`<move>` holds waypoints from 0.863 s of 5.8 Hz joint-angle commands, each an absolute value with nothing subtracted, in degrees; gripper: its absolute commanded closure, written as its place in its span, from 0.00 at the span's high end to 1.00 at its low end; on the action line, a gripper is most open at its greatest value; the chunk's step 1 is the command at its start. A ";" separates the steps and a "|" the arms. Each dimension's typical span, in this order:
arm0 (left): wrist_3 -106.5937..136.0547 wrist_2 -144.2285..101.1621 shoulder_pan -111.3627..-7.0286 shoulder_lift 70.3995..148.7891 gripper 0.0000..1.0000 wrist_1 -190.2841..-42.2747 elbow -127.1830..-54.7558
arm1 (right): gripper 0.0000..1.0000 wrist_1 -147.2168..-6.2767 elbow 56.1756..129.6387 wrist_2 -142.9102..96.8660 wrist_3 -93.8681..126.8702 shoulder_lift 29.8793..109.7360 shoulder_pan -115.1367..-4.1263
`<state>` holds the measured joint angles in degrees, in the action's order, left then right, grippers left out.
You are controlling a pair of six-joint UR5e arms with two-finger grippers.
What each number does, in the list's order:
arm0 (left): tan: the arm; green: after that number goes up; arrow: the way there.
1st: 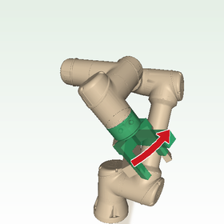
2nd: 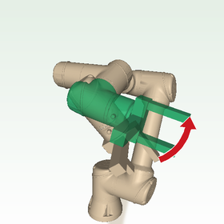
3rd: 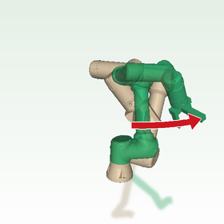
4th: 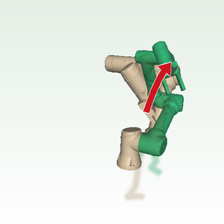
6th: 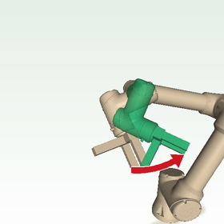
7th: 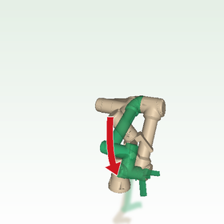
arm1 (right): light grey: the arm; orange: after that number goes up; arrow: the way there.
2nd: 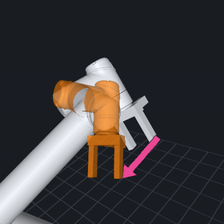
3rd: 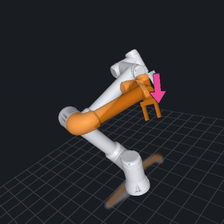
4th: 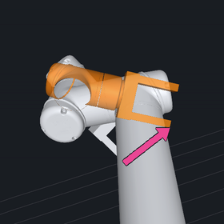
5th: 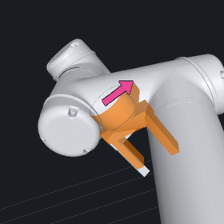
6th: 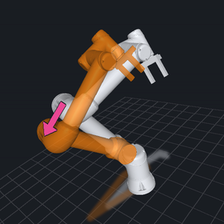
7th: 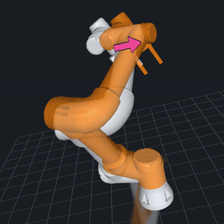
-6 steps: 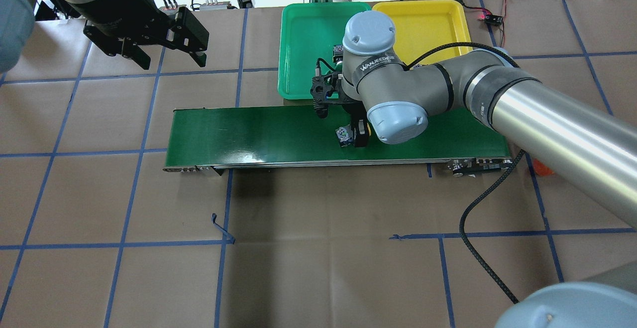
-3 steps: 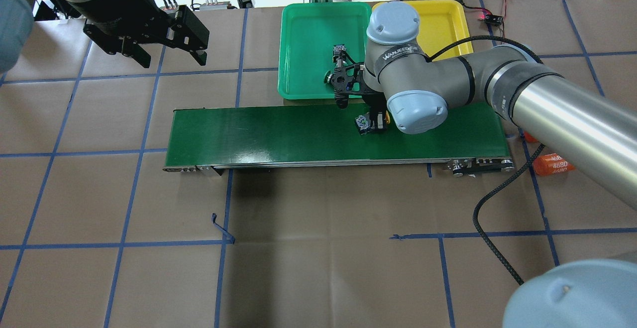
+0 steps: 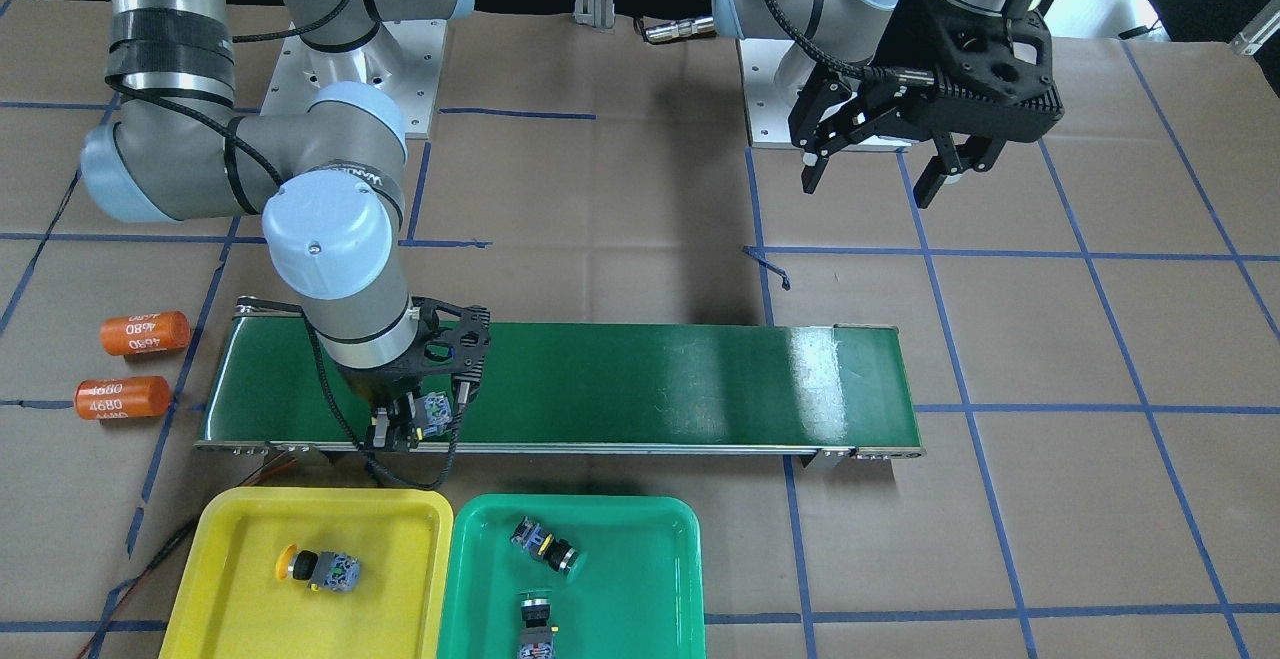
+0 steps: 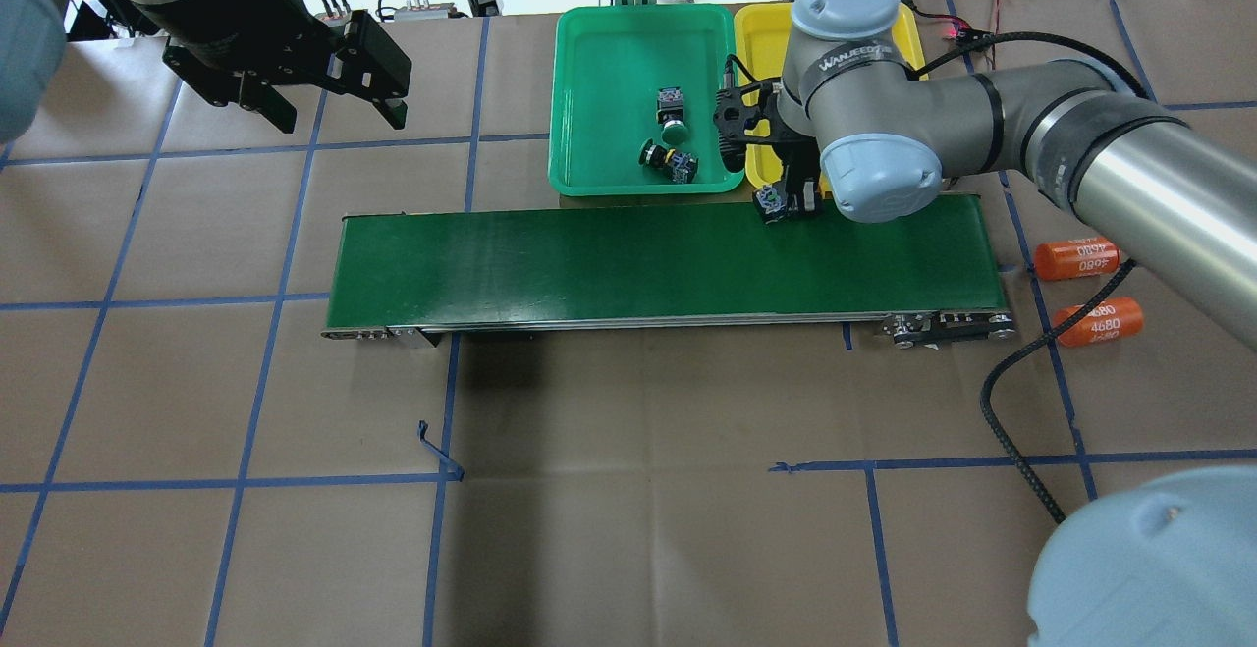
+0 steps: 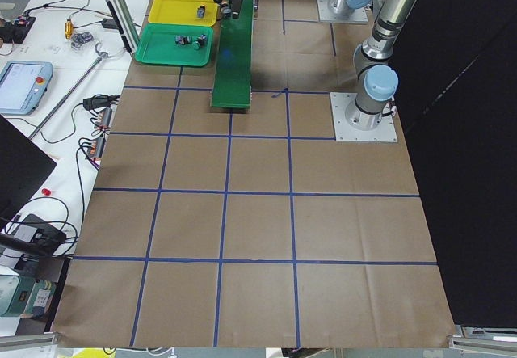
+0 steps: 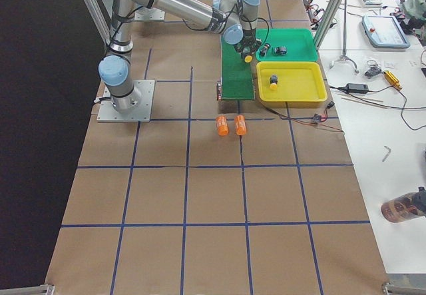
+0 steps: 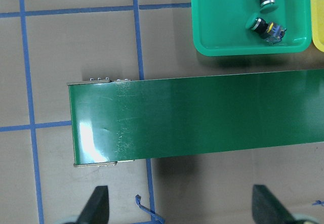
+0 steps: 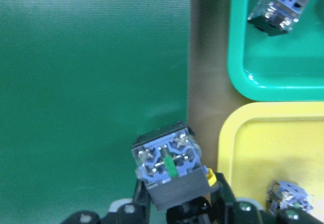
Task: Sort buttons by color to trays
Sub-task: 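Carry the yellow button into the yellow tray and open the right gripper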
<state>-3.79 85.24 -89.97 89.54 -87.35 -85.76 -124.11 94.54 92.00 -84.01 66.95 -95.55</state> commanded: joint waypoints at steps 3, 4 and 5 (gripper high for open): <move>-3.87 85.25 -89.83 89.65 0.98 -87.28 -85.78 | 0.12 -124.28 72.93 90.53 -89.74 49.98 -87.02; -3.78 85.17 -89.82 89.74 0.98 -87.28 -85.78 | 0.50 -124.36 68.08 87.92 -89.65 45.57 -87.01; -3.78 85.17 -89.82 89.74 0.98 -86.93 -85.78 | 1.00 -124.37 66.03 84.85 -89.13 44.48 -87.01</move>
<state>-3.80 85.19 -89.84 89.69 -87.16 -85.78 -124.35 68.85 87.52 -89.48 46.54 -87.09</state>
